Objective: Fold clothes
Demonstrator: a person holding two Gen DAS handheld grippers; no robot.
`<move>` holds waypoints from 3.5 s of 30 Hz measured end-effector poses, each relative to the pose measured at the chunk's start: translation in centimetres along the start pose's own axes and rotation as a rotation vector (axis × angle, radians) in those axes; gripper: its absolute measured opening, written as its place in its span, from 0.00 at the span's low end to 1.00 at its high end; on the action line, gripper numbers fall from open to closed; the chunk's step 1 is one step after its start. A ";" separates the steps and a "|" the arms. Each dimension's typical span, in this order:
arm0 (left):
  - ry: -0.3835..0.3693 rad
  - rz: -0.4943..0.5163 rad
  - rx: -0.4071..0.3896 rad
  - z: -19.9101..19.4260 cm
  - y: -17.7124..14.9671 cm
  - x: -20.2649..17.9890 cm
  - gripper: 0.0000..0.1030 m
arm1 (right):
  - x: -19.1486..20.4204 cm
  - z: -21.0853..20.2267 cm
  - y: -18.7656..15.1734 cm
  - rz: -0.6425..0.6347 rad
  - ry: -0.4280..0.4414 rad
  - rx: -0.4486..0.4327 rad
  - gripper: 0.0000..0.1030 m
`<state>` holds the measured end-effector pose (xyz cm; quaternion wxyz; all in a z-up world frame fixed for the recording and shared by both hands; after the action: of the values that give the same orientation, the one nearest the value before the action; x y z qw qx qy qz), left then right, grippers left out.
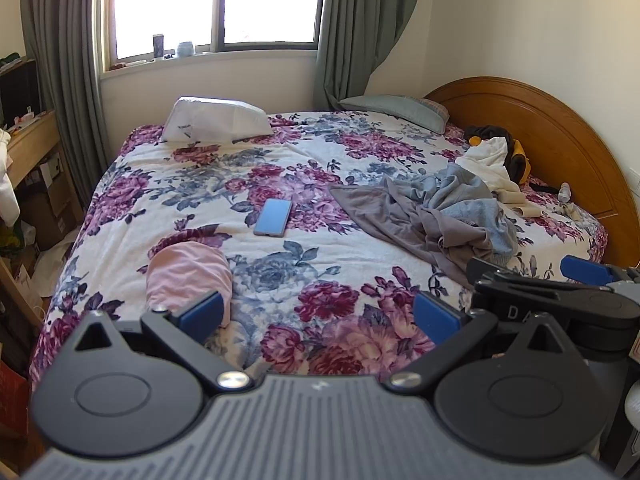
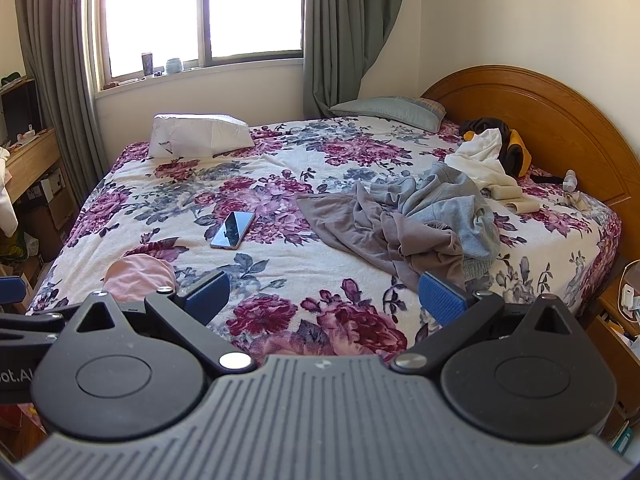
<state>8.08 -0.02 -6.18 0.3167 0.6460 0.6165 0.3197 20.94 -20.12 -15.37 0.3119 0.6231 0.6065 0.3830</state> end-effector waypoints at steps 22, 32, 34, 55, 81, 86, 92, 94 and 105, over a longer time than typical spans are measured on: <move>0.074 -0.076 0.190 9.1 -4.3 5.7 1.00 | -14.6 18.7 -5.2 -0.101 -0.176 -0.253 0.85; 0.090 -0.067 0.270 12.7 -5.6 5.9 1.00 | -19.9 30.6 -11.5 -0.414 -0.262 -0.120 0.62; 0.102 -0.066 0.281 13.1 -5.7 6.2 1.00 | -20.6 32.1 -11.9 -0.453 -0.278 -0.103 0.60; 0.008 -0.046 0.243 11.6 -5.9 5.0 1.00 | -17.0 26.4 -0.2 -0.425 -0.075 -0.296 0.08; -0.198 0.047 -0.268 0.5 0.3 3.5 1.00 | 2.5 -2.8 34.2 -0.383 0.056 -0.704 0.08; -0.276 0.036 -0.419 -2.4 2.7 2.5 1.00 | 4.0 -7.5 34.7 -0.413 0.071 -0.759 0.08; -0.352 0.095 -0.559 -3.9 4.8 -0.3 0.99 | 4.9 -12.5 35.9 -0.422 0.093 -0.821 0.08; -0.393 0.098 -0.596 -4.0 5.5 -1.2 0.99 | 5.1 -13.9 36.5 -0.427 0.095 -0.835 0.08; -0.400 0.047 -0.638 -2.4 8.6 -3.1 0.57 | 5.7 -18.1 38.4 -0.448 0.086 -0.905 0.08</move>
<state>11.10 -3.40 2.07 0.6087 0.5786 0.3968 0.3706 25.11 -18.55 27.27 0.5998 0.2636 0.5109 0.5566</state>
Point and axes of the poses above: each gripper's, at about its wrist camera, not at the fingertips, and z roughly the way its jaws point, x to its left, y to its top, the point moved 10 cm from there along z, roughly the way its jaws point, and after that the axes turned 5 degrees about z, right-handed, at the moved point
